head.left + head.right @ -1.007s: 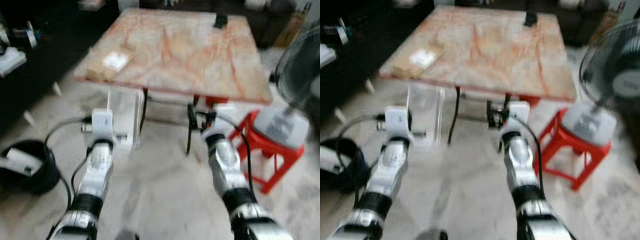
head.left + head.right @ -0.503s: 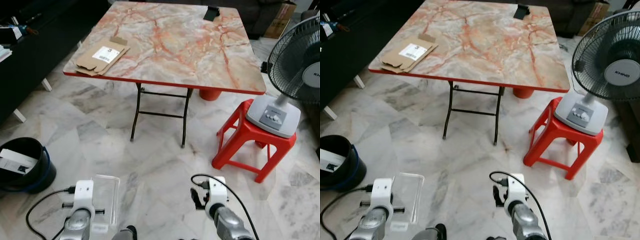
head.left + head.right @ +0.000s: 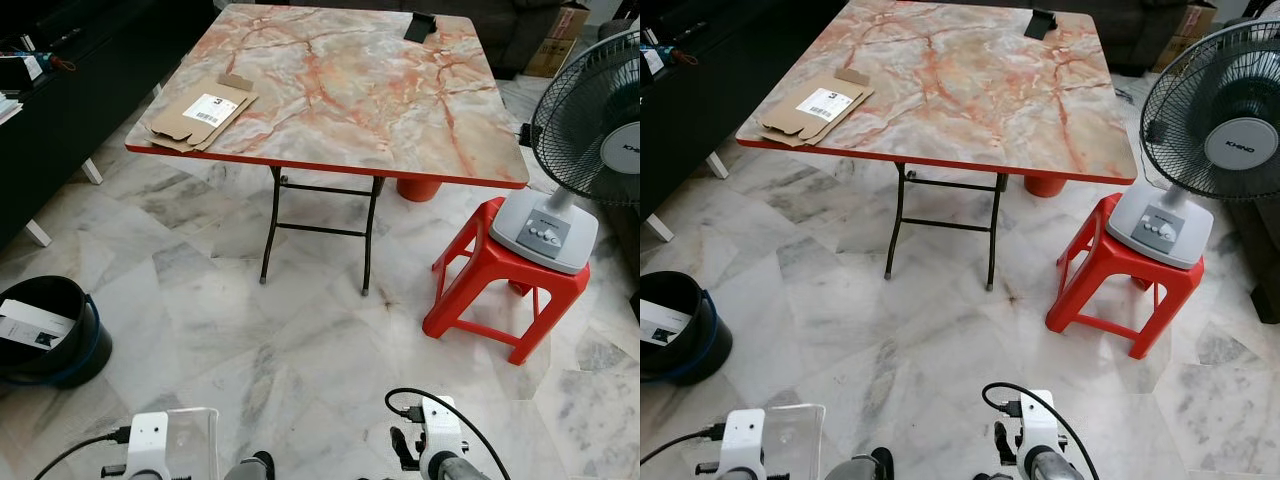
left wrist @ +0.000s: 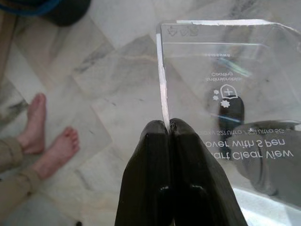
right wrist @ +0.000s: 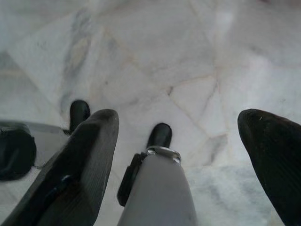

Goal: Picking trash to rubbish bin

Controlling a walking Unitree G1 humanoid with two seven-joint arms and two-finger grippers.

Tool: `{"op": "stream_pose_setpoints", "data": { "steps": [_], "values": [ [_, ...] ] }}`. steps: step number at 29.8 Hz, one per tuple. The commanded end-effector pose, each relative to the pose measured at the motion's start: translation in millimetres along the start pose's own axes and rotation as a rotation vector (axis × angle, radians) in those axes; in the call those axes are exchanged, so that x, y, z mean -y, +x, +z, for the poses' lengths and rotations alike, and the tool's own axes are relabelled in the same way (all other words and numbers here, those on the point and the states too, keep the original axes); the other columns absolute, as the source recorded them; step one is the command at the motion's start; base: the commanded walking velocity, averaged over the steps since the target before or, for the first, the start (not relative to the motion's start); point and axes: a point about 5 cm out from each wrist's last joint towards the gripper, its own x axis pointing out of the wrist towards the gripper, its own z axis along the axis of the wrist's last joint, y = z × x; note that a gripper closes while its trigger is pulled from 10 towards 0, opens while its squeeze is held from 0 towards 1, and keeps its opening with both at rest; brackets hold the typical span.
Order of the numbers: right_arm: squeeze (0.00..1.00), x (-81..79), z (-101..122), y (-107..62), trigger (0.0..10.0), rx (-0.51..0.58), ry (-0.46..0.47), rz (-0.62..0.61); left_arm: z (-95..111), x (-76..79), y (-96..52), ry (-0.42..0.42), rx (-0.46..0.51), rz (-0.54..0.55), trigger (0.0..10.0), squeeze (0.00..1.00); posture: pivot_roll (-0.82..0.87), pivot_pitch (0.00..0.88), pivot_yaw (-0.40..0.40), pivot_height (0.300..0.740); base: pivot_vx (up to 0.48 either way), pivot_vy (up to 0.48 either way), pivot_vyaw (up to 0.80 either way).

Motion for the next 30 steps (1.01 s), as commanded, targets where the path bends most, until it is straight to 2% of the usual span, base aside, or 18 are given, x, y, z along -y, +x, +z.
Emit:
{"op": "stream_pose_setpoints", "data": {
  "steps": [1, 8, 13, 21, 30],
  "values": [
    [0.00, -2.5, -2.0, -0.1, 10.0, -0.009, -0.019, 0.005, -13.9, -2.0, -3.2, 0.016, -0.044, 0.008, 10.0, 0.00, 0.10, 0.150, -0.027, 0.740, 0.000, 0.000, 0.79],
    [0.00, -6.5, 1.3, 1.1, 10.0, -0.005, -0.042, 0.019, -18.2, -2.4, -4.4, 0.026, -0.056, 0.014, 10.0, 0.00, 0.11, 0.132, -0.025, 0.740, 0.000, 0.000, 0.80],
    [0.00, -8.8, 1.4, 1.5, 10.0, -0.009, -0.057, 0.021, -18.9, -9.4, -4.6, 0.003, -0.049, 0.014, 10.0, 0.00, 0.12, 0.119, -0.006, 0.740, 0.000, 0.000, 0.80],
    [0.00, -11.1, -0.5, 1.3, 10.0, -0.013, -0.043, 0.019, -20.0, -20.7, -4.5, 0.018, -0.053, 0.019, 10.0, 0.00, 0.13, 0.127, -0.001, 0.740, 0.000, 0.000, 0.80],
    [0.00, -5.7, -2.6, 0.4, 10.0, -0.024, -0.061, 0.014, -20.7, -16.3, -5.1, -0.011, -0.048, 0.019, 10.0, 0.00, 0.13, 0.149, -0.020, 0.740, 0.000, 0.000, 0.80]
  ]
}}
